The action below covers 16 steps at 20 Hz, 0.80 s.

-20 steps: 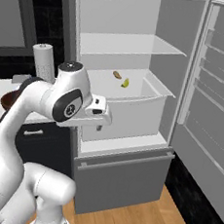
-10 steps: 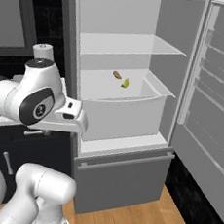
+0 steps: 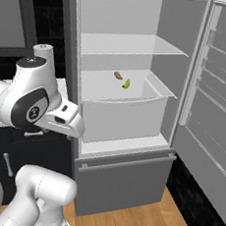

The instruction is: Grab a lemon wedge from the fridge and one ice cube from the ice bowl, and put them in the glass of lemonade.

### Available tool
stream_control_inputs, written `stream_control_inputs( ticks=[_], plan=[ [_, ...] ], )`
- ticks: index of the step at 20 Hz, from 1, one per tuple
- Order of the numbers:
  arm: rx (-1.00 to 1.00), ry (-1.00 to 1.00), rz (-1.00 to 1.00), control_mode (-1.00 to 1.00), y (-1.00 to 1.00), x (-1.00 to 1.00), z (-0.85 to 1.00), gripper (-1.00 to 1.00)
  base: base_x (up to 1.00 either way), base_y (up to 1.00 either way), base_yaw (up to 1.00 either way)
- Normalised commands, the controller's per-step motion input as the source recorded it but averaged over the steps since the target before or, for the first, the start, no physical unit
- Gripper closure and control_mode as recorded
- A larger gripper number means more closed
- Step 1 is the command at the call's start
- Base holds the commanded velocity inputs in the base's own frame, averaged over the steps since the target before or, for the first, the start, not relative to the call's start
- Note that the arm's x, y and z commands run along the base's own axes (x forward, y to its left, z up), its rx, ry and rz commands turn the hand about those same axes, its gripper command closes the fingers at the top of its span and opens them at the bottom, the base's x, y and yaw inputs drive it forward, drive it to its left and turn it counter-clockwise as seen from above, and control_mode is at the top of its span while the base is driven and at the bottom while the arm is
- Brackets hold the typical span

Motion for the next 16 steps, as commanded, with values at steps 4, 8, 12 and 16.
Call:
stream_control_inputs(
  ticks=[4, 8, 12, 16],
  plan=[
    [0.0, 0.0, -0.01, -1.0, 0.01, 0.0, 0.0, -1.0, 0.0, 0.0, 0.0],
    [0.0, 0.0, 0.0, -1.0, 0.0, 0.0, 0.0, -1.0, 0.0, 0.0, 0.0],
    [0.01, -0.01, 0.01, -1.0, -0.12, -0.18, 0.0, -1.0, 0.0, 0.0, 0.0],
    [0.0, -0.02, 0.03, -1.0, -0.02, -0.28, 0.0, -1.0, 0.0, 0.0, 0.0]
  ],
)
